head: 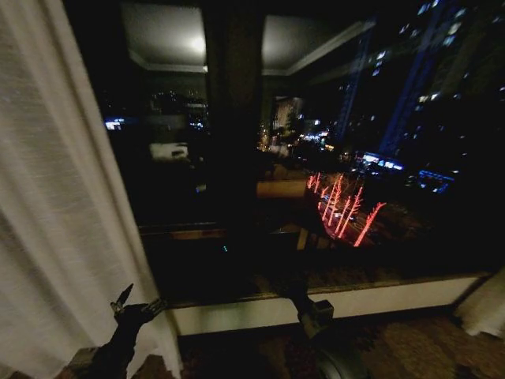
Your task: Open the curtains by pulling them apart, changing their state from closed to fully open.
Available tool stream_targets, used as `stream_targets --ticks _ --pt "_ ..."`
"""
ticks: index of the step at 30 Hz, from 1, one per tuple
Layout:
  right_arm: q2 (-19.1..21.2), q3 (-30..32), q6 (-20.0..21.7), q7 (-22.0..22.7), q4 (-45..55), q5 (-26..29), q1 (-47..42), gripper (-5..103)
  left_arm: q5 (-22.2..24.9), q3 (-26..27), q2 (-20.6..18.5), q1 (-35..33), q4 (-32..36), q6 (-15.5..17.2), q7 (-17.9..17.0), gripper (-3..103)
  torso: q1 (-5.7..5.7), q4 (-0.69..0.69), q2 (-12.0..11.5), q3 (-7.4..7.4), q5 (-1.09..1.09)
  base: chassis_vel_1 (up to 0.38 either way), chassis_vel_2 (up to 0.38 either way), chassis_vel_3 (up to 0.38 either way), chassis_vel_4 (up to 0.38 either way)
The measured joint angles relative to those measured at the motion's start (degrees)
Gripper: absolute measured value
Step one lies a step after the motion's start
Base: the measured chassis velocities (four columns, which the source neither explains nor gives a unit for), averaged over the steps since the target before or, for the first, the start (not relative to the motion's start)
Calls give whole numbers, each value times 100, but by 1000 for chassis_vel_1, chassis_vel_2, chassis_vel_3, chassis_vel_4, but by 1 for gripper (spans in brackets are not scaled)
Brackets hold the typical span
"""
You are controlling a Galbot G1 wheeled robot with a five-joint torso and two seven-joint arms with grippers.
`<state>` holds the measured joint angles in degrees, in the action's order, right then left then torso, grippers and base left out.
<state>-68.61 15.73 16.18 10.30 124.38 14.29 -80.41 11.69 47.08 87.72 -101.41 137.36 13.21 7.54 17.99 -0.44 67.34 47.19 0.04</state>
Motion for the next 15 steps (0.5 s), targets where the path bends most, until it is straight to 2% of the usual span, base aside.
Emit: stream_targets --ticks 3,7,10,11,15 --pt "3 -4 -10 2 -37 13 33 100 73 6 -136 112 -120 1 -4 100 0 1 1 -1 -5 144 202 -187 -253" --pt "-21 -5 -30 16 -82 17 25 100 219 4 -455 467 -500 37 -27 100 0 1 1 -1 -4 86 84 -53 -88" --pt "-58 9 -111 20 -158 -5 -40 100 285 -29 -631 775 -816 43 -28 100 -1 0 1 -1 -1 0 0 0 0" --pt "-107 60 -229 18 -262 -54 -123 100 373 -87 -777 1063 -1123 43 -27 100 -1 -2 0 0 4 -22 -44 40 66" --pt "-245 192 -496 -7 -597 -182 -184 100 455 -269 -1115 1682 -1771 44 -25 100 -1 -4 0 0 0 -24 -50 24 44"
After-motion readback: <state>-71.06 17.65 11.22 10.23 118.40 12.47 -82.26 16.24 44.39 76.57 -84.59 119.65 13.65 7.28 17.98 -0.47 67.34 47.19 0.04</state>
